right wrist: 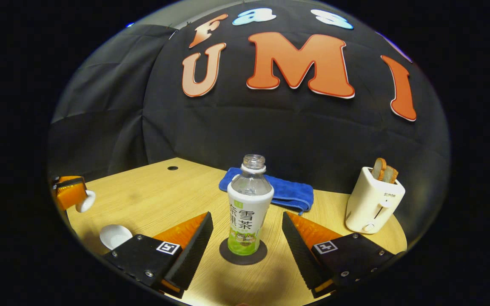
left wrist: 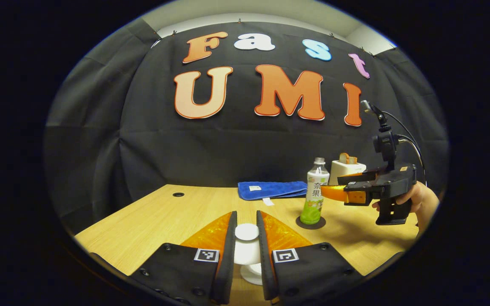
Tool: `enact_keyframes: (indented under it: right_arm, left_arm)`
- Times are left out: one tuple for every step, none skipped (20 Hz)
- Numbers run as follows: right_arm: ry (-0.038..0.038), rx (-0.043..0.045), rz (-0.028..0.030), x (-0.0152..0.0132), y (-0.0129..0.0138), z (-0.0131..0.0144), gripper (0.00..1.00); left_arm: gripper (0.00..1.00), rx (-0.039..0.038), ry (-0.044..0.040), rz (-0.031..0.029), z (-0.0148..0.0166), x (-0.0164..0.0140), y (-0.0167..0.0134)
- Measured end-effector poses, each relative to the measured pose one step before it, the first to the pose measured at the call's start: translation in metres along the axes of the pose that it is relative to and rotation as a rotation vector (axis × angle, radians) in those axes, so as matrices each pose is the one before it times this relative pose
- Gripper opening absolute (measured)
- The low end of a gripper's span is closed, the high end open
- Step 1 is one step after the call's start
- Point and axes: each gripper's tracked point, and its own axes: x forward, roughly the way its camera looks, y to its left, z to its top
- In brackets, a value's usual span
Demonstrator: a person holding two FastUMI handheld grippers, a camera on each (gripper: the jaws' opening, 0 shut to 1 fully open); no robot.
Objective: Open the teacup lid with one hand, grasp the water bottle and pour water into the teacup with the other hand; after pouring, place the water bottle on the coaster and then close the teacup lid.
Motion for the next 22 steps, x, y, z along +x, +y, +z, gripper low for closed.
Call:
enact_keyframes:
  right_arm:
    - [-0.01203, 0.00447, 0.00173, -0.00609, -0.00008, 0.0027, 0.98]
    - [-0.01065, 0.00526, 0.00158, -0.0069, -0.00033, 0.00256, 0.98]
    - [-0.00995, 0.00606, 0.00341, -0.00703, -0.00017, 0.00251, 0.98]
    - [-0.00776, 0.00618, -0.00045, -0.00623, -0.00204, 0.00108, 0.98]
    - [-0.01148, 0.00725, 0.00378, -0.00586, 0.00028, 0.00183, 0.98]
    - [-0.00562, 0.00616, -0.00264, -0.00528, -0.0012, 0.00081, 0.98]
    - [-0.00754, 0.00543, -0.0011, -0.00472, -0.00134, -0.0001, 0.98]
    - [-0.0033, 0.00325, 0.00095, -0.00447, -0.00027, 0.00066, 0.98]
    - [-0.0033, 0.00363, -0.00248, -0.0043, -0.00169, 0.00031, 0.99]
    - [-0.0047, 0.00222, 0.00153, -0.00325, -0.00041, 0.0, 0.98]
    - [-0.00514, 0.00438, -0.00017, -0.00331, -0.00065, 0.00117, 0.98]
    - [-0.00595, 0.00634, 0.00205, -0.00338, -0.00024, 0.00081, 0.98]
    - [-0.0016, 0.00705, 0.00042, -0.00249, -0.00042, -0.00038, 0.98]
    - [-0.00185, 0.00746, -0.00178, -0.00241, -0.00161, -0.00128, 0.98]
    - [0.0006, 0.00476, -0.00116, -0.00249, -0.00095, -0.00106, 0.98]
    - [0.00216, 0.00333, -0.00447, 0.00026, 0.00073, 0.00004, 0.98]
    - [0.00311, 0.00124, -0.00356, -0.00053, -0.00077, -0.00035, 0.98]
    - [0.00389, -0.00024, -0.00569, -0.00218, -0.0021, -0.00249, 0.98]
    - [0.00099, 0.0006, -0.00278, -0.00261, -0.00203, -0.00161, 0.98]
    - [0.00134, 0.00118, -0.00066, -0.00236, -0.00215, -0.00283, 0.98]
    - [0.00026, 0.00235, 0.00009, -0.00095, -0.00112, -0.00102, 0.98]
    - [0.00082, 0.0023, 0.0017, -0.00084, 0.00068, -0.00061, 0.98]
  left_arm:
    - [0.32, -0.00186, 0.00272, -0.00669, -0.00217, 0.00251, -0.0049]
    - [0.31, -0.00082, 0.00416, -0.00876, -0.00217, 0.003, -0.00425]
    - [0.32, 0.0012, 0.00913, -0.00463, -0.00452, 0.00291, -0.00361]
    - [0.32, 0.00399, 0.00839, -0.00483, -0.00416, 0.00119, -0.00386]
    - [0.3, 0.00708, 0.00809, -0.00113, -0.00396, 0.00187, -0.00262]
    - [0.32, 0.00617, 0.01639, 0.00068, -0.00744, 0.00171, -0.00239]
    - [0.32, 0.00461, 0.01147, -0.00424, -0.00587, 0.00128, -0.00288]
    - [0.32, 0.00565, 0.00977, -0.00331, -0.00328, 0.00067, -0.00241]
    - [0.31, 0.00778, 0.00868, 0.00003, -0.00431, 0.00132, -0.00215]
    - [0.32, 0.00577, 0.01128, 0.00043, -0.00393, 0.00152, -0.00137]
    - [0.31, 0.00159, 0.00833, -0.00123, -0.00361, 0.0019, -0.00086]
    - [0.32, 0.0004, 0.01155, -0.00215, -0.00472, 0.00216, -0.00207]
    - [0.32, 0.00037, 0.01424, -0.00182, -0.00442, 0.00212, -0.00083]
    - [0.32, 0.00253, 0.01043, 0.00186, -0.00409, 0.00144, -0.00076]
    - [0.32, 0.00293, 0.00858, 0.00214, -0.00333, 0.00136, 0.00024]
    - [0.32, 0.00381, 0.00998, 0.00145, -0.00336, 0.00111, 0.00007]
    - [0.31, 0.00143, 0.0119, 0.00031, -0.00349, 0.00106, -0.00017]
    - [0.31, 0.00118, 0.01328, 0.00121, -0.00491, 0.00084, -0.00042]
    - [0.31, -0.00091, 0.01039, 0.00191, -0.00358, 0.00097, 0.00082]
    - [0.31, 0.00059, 0.00643, 0.00794, -0.00248, 0.00043, 0.00142]
    - [0.32, -0.00274, -0.0131, 0.00012, 0.00222, 0.00028, 0.00087]
    - [0.32, 0.00069, 0.00107, -0.00153, 0.0004, -0.00005, -0.00125]
